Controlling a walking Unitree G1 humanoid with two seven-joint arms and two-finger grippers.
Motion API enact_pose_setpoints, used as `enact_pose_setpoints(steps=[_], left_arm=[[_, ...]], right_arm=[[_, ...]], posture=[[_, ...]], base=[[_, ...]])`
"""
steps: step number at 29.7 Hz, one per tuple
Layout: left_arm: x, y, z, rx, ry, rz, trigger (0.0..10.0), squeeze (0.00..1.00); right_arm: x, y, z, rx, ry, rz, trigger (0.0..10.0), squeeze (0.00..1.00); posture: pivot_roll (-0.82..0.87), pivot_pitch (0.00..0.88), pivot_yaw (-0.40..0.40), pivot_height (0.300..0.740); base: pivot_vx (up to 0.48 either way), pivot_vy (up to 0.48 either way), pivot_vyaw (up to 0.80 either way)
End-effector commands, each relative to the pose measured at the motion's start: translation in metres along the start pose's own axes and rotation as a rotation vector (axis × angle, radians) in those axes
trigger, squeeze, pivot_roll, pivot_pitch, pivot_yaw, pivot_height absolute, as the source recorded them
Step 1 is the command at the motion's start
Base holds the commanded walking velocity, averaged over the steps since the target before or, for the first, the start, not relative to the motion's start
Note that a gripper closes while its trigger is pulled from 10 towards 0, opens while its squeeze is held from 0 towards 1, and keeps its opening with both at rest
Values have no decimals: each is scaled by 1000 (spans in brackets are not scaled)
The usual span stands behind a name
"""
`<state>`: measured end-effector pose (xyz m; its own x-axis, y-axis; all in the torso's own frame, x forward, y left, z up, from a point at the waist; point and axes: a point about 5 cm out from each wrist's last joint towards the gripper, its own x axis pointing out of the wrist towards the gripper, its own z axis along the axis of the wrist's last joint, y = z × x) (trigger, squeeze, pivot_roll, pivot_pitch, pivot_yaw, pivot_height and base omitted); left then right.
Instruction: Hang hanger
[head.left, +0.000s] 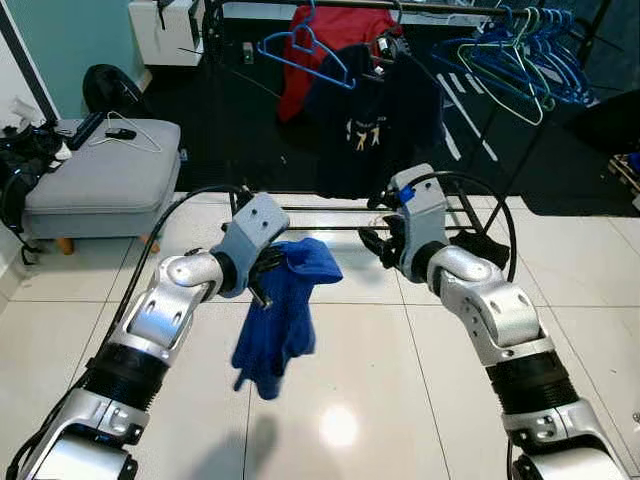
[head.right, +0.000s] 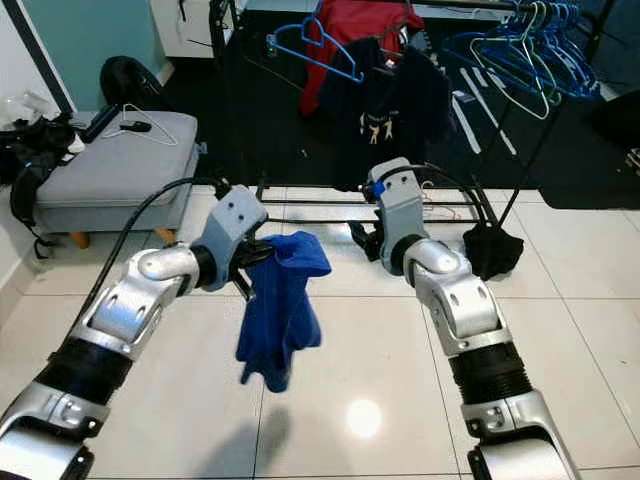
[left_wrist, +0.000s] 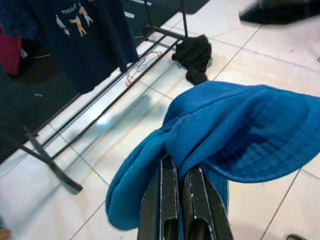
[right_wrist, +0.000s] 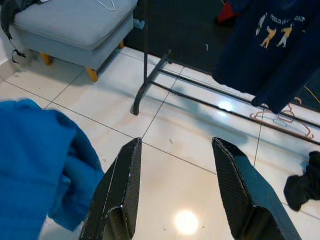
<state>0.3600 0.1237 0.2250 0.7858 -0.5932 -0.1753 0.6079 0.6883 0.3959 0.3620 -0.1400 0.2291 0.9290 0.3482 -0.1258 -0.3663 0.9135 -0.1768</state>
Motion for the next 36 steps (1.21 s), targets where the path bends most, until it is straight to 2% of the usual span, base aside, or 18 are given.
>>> enact_pose_setpoints(steps=[1, 2, 4, 5, 6, 8, 9, 13, 15, 17, 18, 19, 20, 26, 28, 34, 36], left_arm=[[1, -2, 7, -28, -19, -10, 10000, 0], [4, 3, 11, -108, -11, 46, 10000, 0], [8, 10, 16, -214, -4, 127, 10000, 0], [9, 13, 19, -242, -5, 159, 10000, 0], [9, 13, 19, -242, -5, 159, 10000, 0], [11, 17, 22, -260, -12, 195, 10000, 0], [11, 20, 24, -265, -16, 229, 10000, 0], [12, 22, 25, -268, -17, 251, 10000, 0], [11, 30, 33, -288, -31, 295, 10000, 0], [10, 33, 35, -293, -36, 300, 10000, 0], [10, 34, 38, -293, -46, 294, 10000, 0], [10, 34, 38, -293, -46, 294, 10000, 0], [9, 33, 42, -283, -65, 263, 10000, 0], [7, 30, 49, -289, -95, 216, 10000, 0], [8, 30, 56, -310, -112, 211, 10000, 0], [9, 30, 65, -326, -127, 211, 10000, 0], [9, 30, 72, -334, -135, 212, 10000, 0]], right_arm=[[-1, 0, -4, -1, 3, -4, 10000, 0], [-5, 5, -10, 4, 7, 39, 10000, 0], [-14, 21, -20, 4, 14, 159, 10000, 0], [-19, 31, -28, -19, 29, 233, 10000, 0], [-19, 31, -28, -19, 29, 233, 10000, 0], [-24, 42, -41, -72, 63, 303, 10000, 0], [-24, 45, -49, -93, 86, 301, 10000, 0], [-24, 47, -53, -104, 100, 295, 10000, 0], [-18, 46, -61, -117, 82, 209, 10000, 0], [-16, 45, -62, -126, 67, 176, 10000, 0], [-14, 43, -63, -129, 40, 135, 10000, 251], [-14, 43, -63, -129, 40, 135, 10000, 251], [-14, 41, -62, -102, 12, 108, 10000, 1000], [-16, 39, -65, -58, -21, 99, 10000, 1000], [-16, 46, -73, -58, -1, 186, 10000, 1000], [-11, 58, -76, -85, 11, 298, 10000, 1000], [-7, 69, -77, -112, 9, 385, 10000, 549]], posture=[[-49, 204, 3, 740], [-47, 199, 3, 740], [-46, 198, 8, 740], [-45, 196, 11, 740], [-45, 196, 11, 740], [-43, 194, 13, 740], [-40, 192, 15, 740], [-40, 192, 15, 740], [-32, 185, 19, 740], [-31, 186, 20, 740], [-29, 185, 21, 740], [-29, 185, 21, 740], [-29, 187, 22, 740], [-27, 194, 27, 740], [-24, 201, 34, 740], [-16, 205, 36, 740], [-12, 209, 39, 740]], base=[[0, 0, 0], [0, 0, 0], [0, 0, 0], [0, 0, 0], [0, 0, 0], [0, 0, 0], [0, 0, 0], [0, 0, 0], [0, 0, 0], [0, 0, 0], [0, 0, 0], [0, 0, 0], [0, 0, 0], [0, 0, 0], [0, 0, 0], [0, 0, 0], [0, 0, 0]])
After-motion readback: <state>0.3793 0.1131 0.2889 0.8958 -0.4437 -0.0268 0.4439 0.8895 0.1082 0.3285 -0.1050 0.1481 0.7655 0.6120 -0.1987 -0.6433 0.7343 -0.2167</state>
